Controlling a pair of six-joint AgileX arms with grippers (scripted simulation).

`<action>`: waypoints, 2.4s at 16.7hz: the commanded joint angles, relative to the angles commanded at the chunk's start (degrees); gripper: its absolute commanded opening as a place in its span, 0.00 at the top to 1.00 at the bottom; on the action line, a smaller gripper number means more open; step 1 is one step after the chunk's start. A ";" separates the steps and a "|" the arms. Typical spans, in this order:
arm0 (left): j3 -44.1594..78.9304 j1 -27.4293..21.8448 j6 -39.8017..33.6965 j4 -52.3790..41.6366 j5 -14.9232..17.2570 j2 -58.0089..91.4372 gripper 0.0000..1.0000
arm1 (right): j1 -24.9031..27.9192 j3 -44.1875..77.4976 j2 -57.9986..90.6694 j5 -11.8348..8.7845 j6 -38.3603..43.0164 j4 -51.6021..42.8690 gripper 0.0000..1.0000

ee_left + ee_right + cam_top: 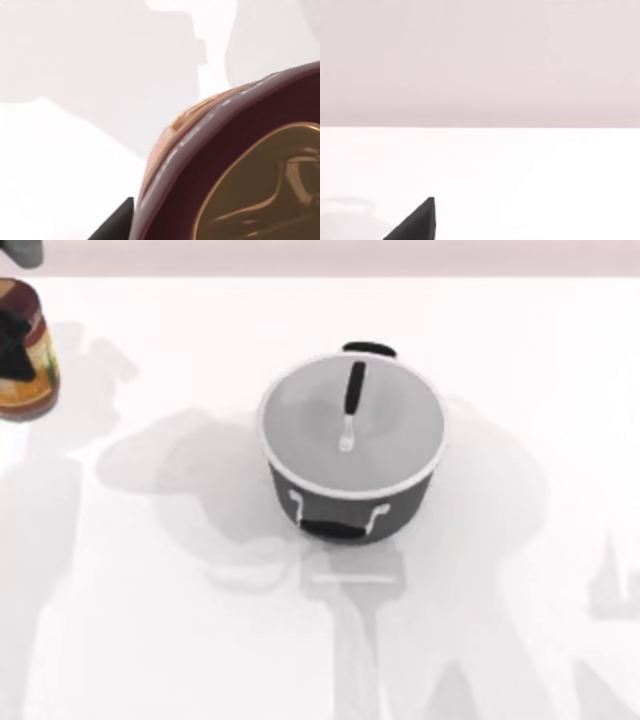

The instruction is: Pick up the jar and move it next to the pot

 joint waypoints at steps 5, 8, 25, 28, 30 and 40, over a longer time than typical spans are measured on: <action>0.14 -0.37 -0.03 0.12 -0.03 0.10 1.00 | 0.00 0.00 0.00 0.00 0.00 0.00 0.00; -1.65 -1.67 -3.78 1.88 -1.18 -0.71 1.00 | 0.00 0.00 0.00 0.00 0.00 0.00 0.00; -33.48 -24.94 -69.17 29.52 -20.27 -14.24 1.00 | 0.00 0.00 0.00 0.00 0.00 0.00 0.00; -34.48 -25.66 -70.80 30.47 -20.91 -14.77 1.00 | 0.00 0.00 0.00 0.00 0.00 0.00 0.00; -34.48 -25.66 -70.80 30.47 -20.91 -14.77 1.00 | 0.00 0.00 0.00 0.00 0.00 0.00 0.00; -38.09 -24.90 -70.01 40.18 -20.58 -8.76 1.00 | 0.00 0.00 0.00 0.00 0.00 0.00 0.00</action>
